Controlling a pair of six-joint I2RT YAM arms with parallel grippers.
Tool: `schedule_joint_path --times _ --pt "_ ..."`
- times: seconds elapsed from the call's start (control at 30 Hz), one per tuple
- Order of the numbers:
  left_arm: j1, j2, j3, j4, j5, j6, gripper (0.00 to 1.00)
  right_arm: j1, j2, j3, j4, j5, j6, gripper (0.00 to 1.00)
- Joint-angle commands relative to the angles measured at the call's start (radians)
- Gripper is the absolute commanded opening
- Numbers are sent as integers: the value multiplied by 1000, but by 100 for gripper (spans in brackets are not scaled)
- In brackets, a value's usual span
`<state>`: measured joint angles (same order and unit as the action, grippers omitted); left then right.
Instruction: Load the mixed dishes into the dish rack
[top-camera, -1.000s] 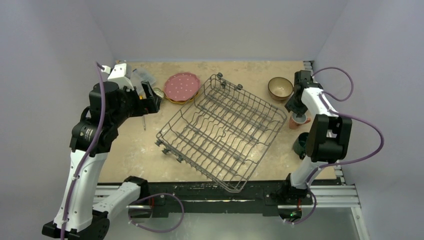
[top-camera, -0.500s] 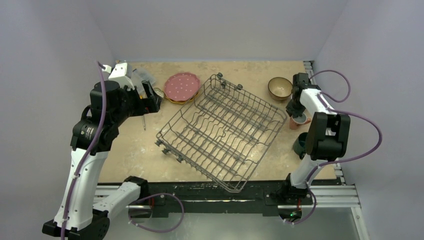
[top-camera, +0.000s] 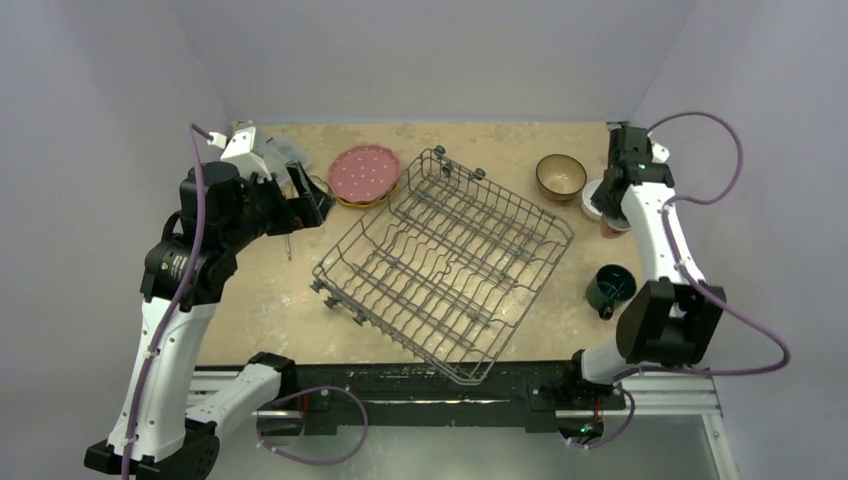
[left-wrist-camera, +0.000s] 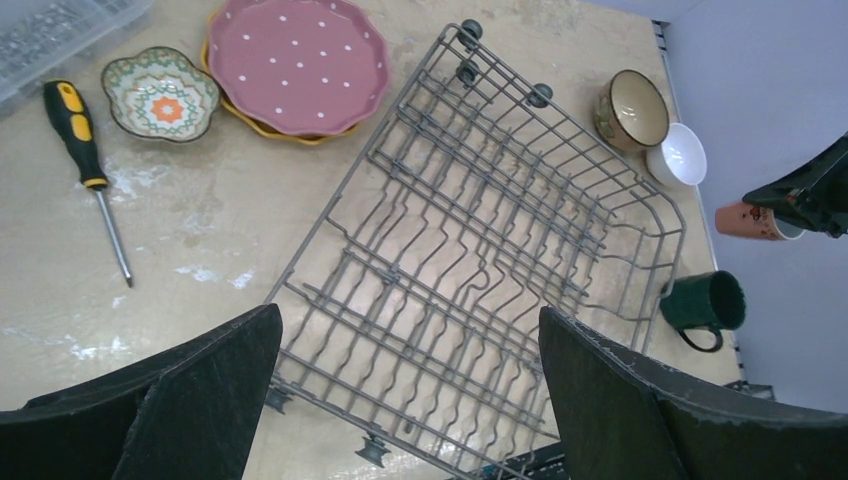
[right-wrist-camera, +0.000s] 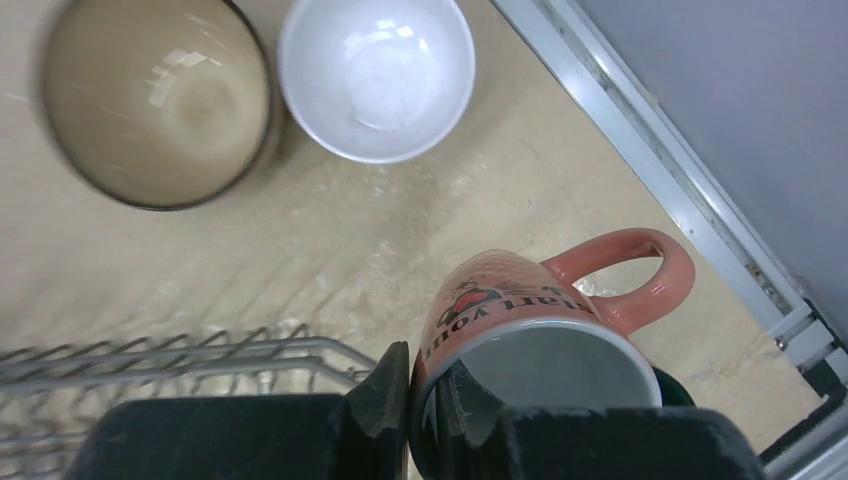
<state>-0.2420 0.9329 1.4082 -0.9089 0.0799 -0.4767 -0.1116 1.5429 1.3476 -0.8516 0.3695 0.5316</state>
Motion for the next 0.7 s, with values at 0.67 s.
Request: schedule_joint_path --times 0.67 --pt "-450 119 -272 680 359 -699 100 142 -658 -200 608 -1334 343 0"
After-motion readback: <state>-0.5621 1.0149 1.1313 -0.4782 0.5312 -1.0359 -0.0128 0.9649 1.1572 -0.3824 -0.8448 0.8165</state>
